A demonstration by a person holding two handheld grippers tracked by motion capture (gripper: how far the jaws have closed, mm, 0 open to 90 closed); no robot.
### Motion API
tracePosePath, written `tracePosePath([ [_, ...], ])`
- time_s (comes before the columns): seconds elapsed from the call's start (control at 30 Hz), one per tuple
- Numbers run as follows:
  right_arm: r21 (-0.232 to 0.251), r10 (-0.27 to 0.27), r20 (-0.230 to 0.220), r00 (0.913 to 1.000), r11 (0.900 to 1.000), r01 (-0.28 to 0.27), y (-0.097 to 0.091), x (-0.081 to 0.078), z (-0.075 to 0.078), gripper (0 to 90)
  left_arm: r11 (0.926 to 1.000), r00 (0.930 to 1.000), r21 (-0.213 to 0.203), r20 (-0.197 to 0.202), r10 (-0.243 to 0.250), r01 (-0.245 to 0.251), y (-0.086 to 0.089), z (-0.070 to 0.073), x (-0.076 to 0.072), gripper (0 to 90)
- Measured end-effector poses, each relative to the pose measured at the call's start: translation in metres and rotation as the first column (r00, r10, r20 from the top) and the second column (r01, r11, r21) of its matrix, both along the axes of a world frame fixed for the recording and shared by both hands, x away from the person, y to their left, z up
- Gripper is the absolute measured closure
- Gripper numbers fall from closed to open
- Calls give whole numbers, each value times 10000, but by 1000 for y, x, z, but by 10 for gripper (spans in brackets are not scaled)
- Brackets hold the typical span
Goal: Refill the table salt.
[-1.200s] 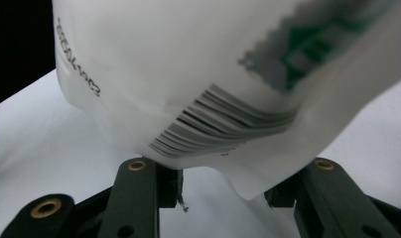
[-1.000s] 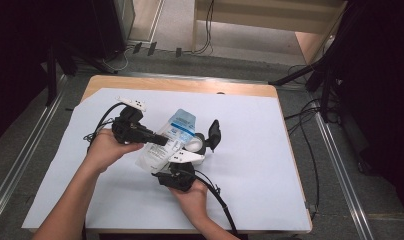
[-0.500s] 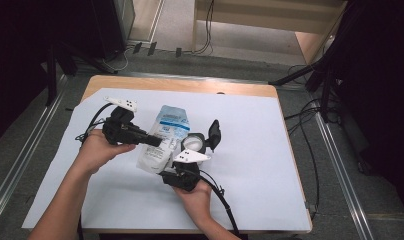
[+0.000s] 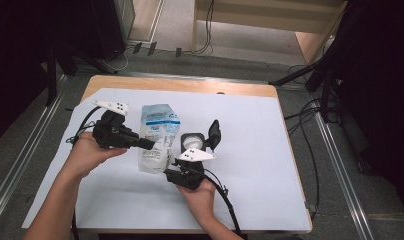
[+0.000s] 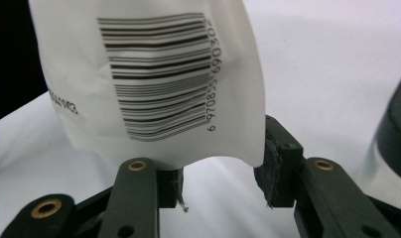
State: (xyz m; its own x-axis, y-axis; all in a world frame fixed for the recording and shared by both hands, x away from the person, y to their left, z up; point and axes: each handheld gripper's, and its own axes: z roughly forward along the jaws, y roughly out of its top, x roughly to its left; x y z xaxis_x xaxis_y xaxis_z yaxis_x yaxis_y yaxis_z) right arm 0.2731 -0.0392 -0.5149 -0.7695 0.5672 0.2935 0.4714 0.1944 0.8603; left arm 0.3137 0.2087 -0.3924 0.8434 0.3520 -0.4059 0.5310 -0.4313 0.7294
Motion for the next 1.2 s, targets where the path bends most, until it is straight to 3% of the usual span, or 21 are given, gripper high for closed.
tracePosePath([
  [0.3, 20, -13, 39, 10000, 10000, 13, -3, 1, 3, 600, 9998, 9998, 146, 144, -127, 125, 5, 2, -7, 879],
  [0.5, -94, 63, 166, 9998, 9999, -61, -3, 2, 5, 598, 9999, 9999, -100, 89, 69, -68, 8, 1, -9, 900],
  [0.63, -175, 407, 127, 9991, 9990, -405, 1, 1, 8, 590, 9988, 9997, -439, 69, 228, -224, 13, 3, -9, 900],
  [0.8, -529, 706, 56, 9975, 9961, -702, 2, 0, 9, 587, 9965, 9977, -546, 198, 647, -635, 24, 9, -10, 900],
  [0.97, -426, 973, -307, 9948, 9942, -986, -3, -1, 13, 584, 9914, 9900, -292, 560, 1292, -1277, 36, 12, -8, 900],
  [1.2, -217, 1252, -577, 9904, 9917, -1267, -19, -2, 21, 573, 9771, 9746, -42, 698, 2127, -2129, 47, 6, -1, 900],
])
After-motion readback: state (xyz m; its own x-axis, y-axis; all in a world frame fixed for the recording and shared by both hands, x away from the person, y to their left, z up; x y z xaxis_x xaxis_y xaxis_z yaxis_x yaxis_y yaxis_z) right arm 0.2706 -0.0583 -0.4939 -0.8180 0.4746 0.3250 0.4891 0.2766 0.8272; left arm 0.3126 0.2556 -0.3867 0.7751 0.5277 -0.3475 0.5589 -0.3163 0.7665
